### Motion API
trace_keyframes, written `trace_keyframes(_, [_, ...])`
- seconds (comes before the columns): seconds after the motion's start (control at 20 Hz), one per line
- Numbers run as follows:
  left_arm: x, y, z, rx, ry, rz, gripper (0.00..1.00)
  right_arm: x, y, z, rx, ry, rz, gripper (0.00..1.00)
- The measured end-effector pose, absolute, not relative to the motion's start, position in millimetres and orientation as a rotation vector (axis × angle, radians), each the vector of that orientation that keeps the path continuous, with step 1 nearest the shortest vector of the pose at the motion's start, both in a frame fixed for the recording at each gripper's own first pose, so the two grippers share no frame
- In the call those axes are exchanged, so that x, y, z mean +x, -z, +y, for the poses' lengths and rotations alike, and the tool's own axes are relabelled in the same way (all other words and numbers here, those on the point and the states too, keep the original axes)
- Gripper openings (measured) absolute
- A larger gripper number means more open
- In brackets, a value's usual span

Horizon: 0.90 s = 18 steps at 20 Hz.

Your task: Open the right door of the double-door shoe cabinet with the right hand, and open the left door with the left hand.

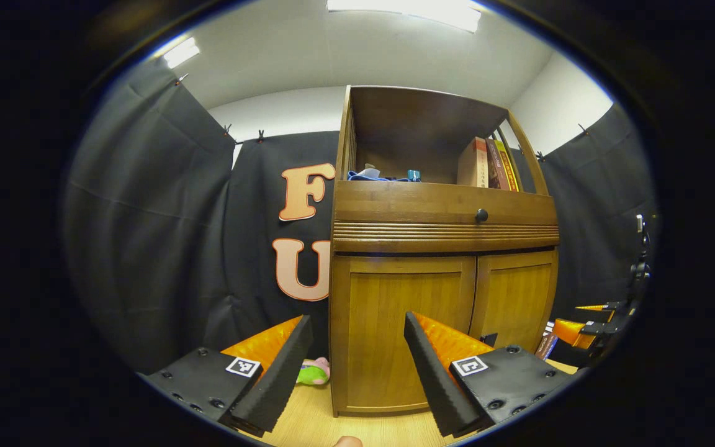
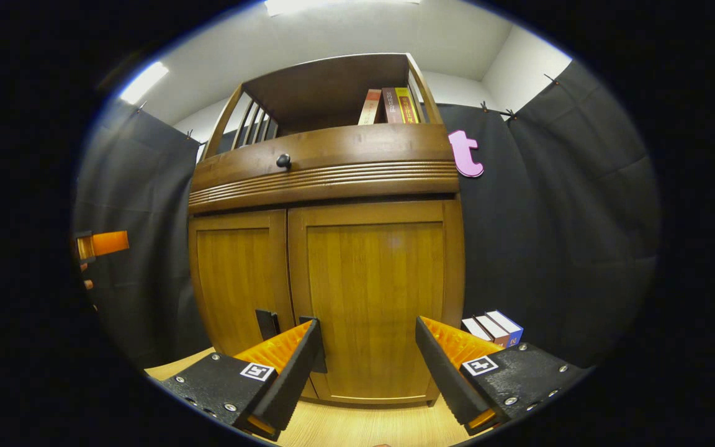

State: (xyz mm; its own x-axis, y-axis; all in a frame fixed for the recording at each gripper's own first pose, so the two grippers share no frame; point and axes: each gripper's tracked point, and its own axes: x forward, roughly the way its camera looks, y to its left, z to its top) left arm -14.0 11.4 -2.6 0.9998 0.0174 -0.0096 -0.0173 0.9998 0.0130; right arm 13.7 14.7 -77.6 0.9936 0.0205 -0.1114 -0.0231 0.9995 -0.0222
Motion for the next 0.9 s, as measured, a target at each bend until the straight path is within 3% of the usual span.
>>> trace_keyframes(0.8, [-2,22,28,0.039,-0.021,0.028,0.98,78,190,87,-0.017,-0.094,0.222,0.94])
trace_keyframes(0.85, [0,25,31,0.040,-0.023,0.030,0.98,83,193,90,-0.014,-0.093,0.225,0.82])
trace_keyframes(0.9, [2,27,33,0.044,-0.024,0.032,0.98,90,195,92,-0.011,-0.091,0.226,0.93])
